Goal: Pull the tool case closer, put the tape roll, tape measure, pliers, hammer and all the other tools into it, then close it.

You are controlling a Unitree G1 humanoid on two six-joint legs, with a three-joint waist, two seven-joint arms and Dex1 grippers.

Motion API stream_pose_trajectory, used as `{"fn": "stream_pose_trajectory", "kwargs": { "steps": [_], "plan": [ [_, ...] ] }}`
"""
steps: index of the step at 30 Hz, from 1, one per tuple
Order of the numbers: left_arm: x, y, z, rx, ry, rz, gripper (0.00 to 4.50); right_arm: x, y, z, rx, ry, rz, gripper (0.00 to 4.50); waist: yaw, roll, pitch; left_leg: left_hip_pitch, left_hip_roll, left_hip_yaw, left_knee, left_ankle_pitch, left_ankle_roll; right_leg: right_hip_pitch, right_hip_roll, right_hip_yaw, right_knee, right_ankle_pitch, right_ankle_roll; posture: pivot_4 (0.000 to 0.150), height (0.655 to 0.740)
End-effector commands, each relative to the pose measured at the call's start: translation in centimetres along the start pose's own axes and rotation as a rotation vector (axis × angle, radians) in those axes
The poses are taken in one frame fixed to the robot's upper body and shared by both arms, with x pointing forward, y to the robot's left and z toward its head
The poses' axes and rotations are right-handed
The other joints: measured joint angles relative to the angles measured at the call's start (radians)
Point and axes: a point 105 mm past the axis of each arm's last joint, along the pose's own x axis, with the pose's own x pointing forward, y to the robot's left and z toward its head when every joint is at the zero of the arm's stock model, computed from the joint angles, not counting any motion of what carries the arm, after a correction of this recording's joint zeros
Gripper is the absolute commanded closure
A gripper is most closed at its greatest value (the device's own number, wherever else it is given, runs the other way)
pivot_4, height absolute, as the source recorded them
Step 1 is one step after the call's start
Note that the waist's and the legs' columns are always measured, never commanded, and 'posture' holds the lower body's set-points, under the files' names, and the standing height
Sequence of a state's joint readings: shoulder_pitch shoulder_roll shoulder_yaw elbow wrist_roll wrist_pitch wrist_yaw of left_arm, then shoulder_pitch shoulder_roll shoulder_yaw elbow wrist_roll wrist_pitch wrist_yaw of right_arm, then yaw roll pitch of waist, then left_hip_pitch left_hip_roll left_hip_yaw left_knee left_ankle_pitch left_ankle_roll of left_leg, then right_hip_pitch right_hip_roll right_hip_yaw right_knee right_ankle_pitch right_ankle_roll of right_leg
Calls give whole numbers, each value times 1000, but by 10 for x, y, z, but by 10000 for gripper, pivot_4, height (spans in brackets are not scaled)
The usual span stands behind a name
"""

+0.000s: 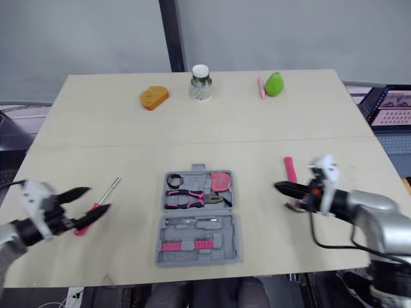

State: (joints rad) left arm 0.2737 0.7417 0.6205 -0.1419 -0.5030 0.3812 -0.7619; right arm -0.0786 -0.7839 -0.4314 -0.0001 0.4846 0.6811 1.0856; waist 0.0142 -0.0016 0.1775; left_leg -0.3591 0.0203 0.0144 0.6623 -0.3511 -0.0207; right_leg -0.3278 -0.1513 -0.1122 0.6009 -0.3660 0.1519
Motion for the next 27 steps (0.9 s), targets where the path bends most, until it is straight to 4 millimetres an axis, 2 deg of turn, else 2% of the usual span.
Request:
{"fn": "stream_pose_trajectory", "kwargs": {
  "steps": [1,3,5,8,9,11,13,22,27],
  "plan": [
    [-35,39,-8,1,-4,205,0,-46,-48,1,6,-97,-248,36945,-6,0,0,1,0,1,0,0,0,0,0,1,0,0,0,1500,7400],
    [-52,59,-19,-15,5,320,0,-64,-71,-7,31,-142,-393,27406,-11,0,0,1,1,1,0,0,0,0,0,1,0,0,0,1500,7400],
    [-65,72,-34,-30,20,414,0,-75,-86,-18,39,-164,-494,17736,-15,0,0,2,1,1,0,0,0,0,0,1,0,0,0,1500,7400],
    [-77,84,-46,-49,12,516,0,-81,-97,-28,44,-190,-568,1854,-17,0,0,2,1,2,-1,0,0,0,0,2,0,0,0,1500,7400],
    [-81,89,-48,-65,2,556,0,-81,-99,-30,43,-200,-585,488,-17,-1,1,2,1,2,-1,0,0,0,0,2,0,0,0,1500,7400],
    [-87,96,-54,-78,-7,618,0,-81,-104,-32,38,-221,-620,488,-18,-1,1,3,2,2,0,0,0,0,0,2,1,0,0,1500,7400],
    [-86,94,-57,-90,-11,618,0,-80,-105,-35,38,-224,-623,488,-18,0,1,3,2,3,0,0,-1,0,0,3,2,0,0,1500,7400],
    [-65,78,-55,-92,-26,540,0,-71,-102,-34,17,-222,-584,488,-16,-1,1,3,2,3,0,0,-1,0,0,3,2,0,0,1500,7400],
    [-50,67,-45,-80,-54,478,0,-62,-93,-22,-18,-241,-517,488,-17,0,0,3,2,3,0,0,-1,0,0,3,2,0,0,1500,7400]
  ]
}}
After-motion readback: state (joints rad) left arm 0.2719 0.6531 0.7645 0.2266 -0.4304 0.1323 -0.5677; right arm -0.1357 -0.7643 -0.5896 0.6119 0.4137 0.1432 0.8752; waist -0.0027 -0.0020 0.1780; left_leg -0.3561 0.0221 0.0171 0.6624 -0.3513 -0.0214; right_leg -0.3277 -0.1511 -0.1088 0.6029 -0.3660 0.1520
